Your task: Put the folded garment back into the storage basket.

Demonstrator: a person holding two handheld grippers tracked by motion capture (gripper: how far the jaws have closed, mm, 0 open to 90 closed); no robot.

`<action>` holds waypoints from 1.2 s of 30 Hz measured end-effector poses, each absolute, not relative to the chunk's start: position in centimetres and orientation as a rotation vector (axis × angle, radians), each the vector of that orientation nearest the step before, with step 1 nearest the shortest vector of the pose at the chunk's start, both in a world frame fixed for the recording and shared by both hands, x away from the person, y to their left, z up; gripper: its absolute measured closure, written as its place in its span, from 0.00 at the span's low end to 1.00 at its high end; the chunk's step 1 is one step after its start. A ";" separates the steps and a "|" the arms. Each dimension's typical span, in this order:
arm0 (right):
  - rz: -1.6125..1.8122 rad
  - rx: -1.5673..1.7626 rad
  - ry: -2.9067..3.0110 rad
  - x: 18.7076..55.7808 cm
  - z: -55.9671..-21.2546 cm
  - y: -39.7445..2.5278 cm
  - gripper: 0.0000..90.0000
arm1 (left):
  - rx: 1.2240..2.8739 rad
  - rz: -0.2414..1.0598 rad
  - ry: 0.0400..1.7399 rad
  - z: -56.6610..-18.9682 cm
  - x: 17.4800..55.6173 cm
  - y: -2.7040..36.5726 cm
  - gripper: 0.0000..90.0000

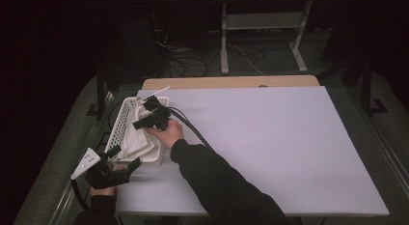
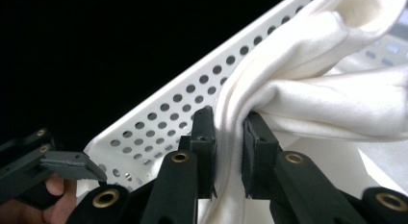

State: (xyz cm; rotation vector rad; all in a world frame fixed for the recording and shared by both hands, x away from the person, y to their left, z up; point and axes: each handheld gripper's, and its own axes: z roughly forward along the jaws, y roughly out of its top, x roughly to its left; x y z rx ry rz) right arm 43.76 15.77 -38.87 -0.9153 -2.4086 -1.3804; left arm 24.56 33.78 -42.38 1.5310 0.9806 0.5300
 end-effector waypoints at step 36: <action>-1.351 -0.959 -2.642 44.3 -34.4 5.9 0.00 | 1.556 0.530 0.985 -42.6 24.7 33.6 0.00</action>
